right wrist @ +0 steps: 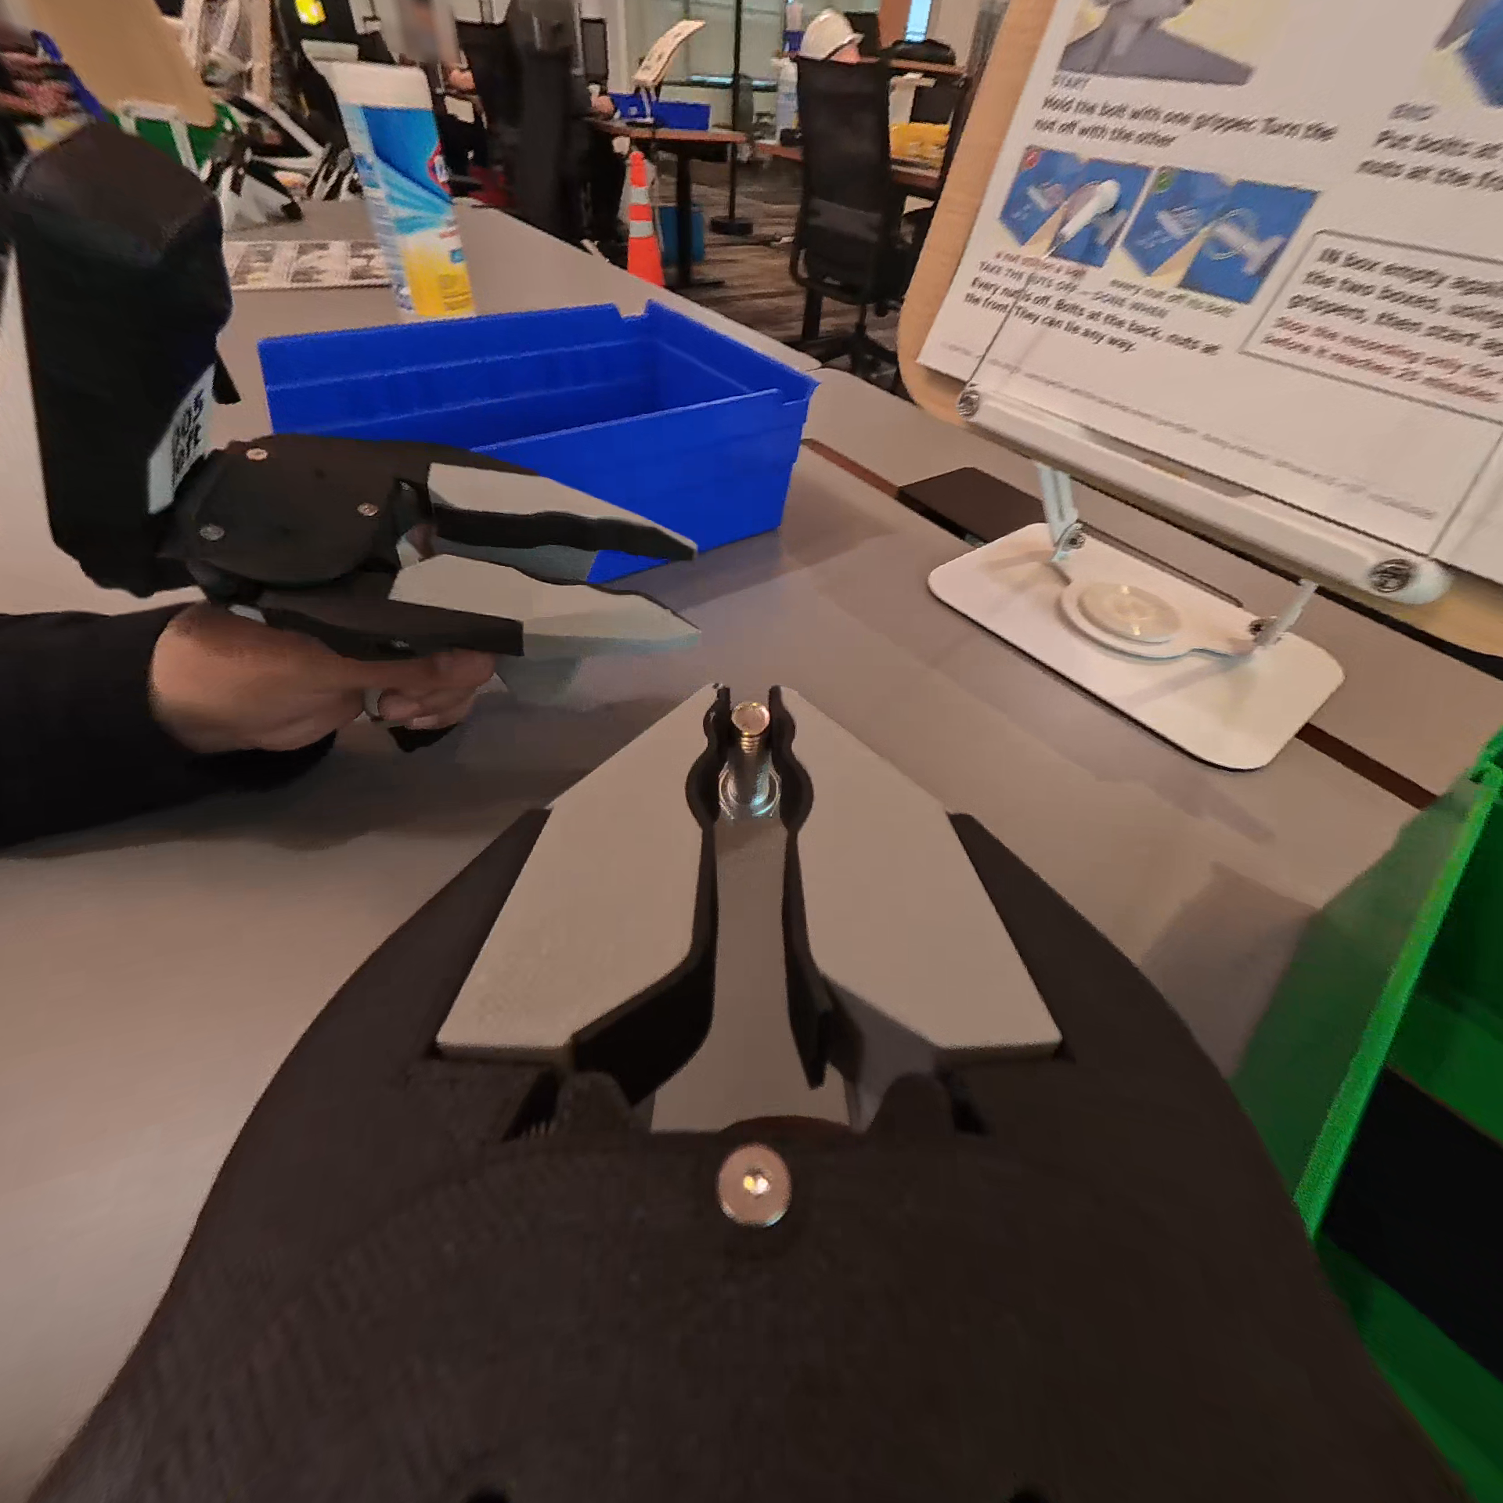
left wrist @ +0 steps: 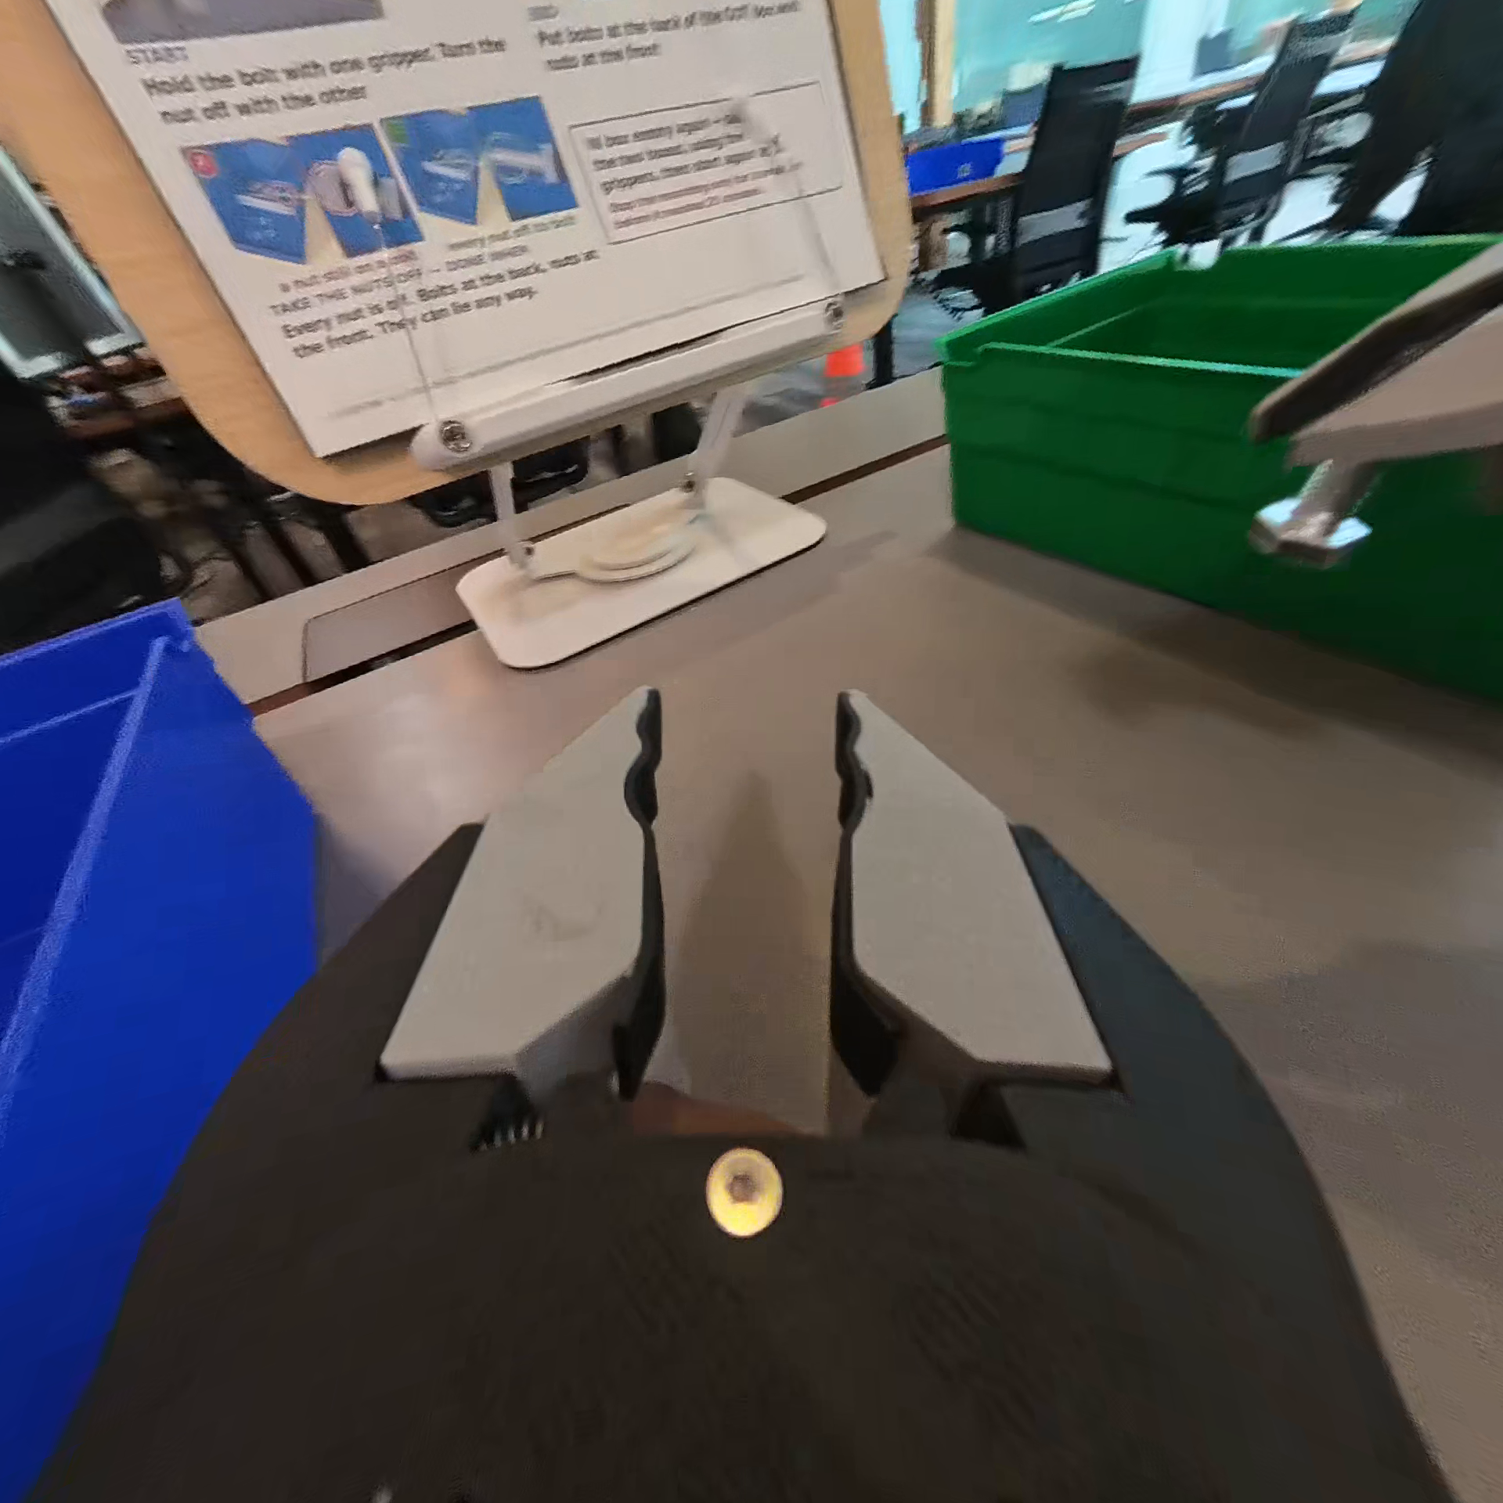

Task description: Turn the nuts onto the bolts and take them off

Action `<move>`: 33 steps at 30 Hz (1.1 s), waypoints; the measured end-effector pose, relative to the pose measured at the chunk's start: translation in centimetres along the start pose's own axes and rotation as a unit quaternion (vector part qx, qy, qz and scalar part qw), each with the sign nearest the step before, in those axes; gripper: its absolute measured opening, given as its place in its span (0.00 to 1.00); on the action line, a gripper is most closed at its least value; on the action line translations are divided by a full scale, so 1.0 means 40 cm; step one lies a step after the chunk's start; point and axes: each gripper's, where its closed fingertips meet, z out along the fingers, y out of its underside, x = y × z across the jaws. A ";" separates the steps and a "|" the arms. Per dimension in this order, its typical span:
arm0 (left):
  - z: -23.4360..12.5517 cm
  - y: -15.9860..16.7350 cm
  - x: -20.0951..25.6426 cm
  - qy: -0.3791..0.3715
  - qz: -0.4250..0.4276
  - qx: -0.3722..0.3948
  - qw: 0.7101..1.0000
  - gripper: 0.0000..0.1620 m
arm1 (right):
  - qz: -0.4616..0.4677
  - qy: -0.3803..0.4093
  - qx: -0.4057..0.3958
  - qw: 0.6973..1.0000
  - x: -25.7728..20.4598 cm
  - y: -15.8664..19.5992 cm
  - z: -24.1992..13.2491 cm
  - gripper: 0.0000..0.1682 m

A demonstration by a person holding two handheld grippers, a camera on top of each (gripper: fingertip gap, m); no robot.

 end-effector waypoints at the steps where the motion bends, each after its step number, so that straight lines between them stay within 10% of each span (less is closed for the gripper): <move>1: 0.001 0.005 -0.007 -0.009 0.004 -0.006 1.000 0.26 | 0.000 0.005 0.005 1.000 0.006 -0.005 -0.003 0.04; 14: 0.012 0.029 -0.001 -0.008 0.024 -0.026 0.999 0.25 | 0.041 0.216 0.097 0.971 0.357 -0.181 -0.201 0.04; 27: 0.019 0.043 -0.006 0.000 0.021 -0.037 0.999 0.22 | 0.090 0.276 -0.235 0.928 0.665 0.171 -0.124 0.04; 33: 0.020 0.042 -0.007 0.001 0.020 -0.036 0.999 0.21 | 0.075 0.273 -0.175 0.943 0.626 0.084 -0.114 0.10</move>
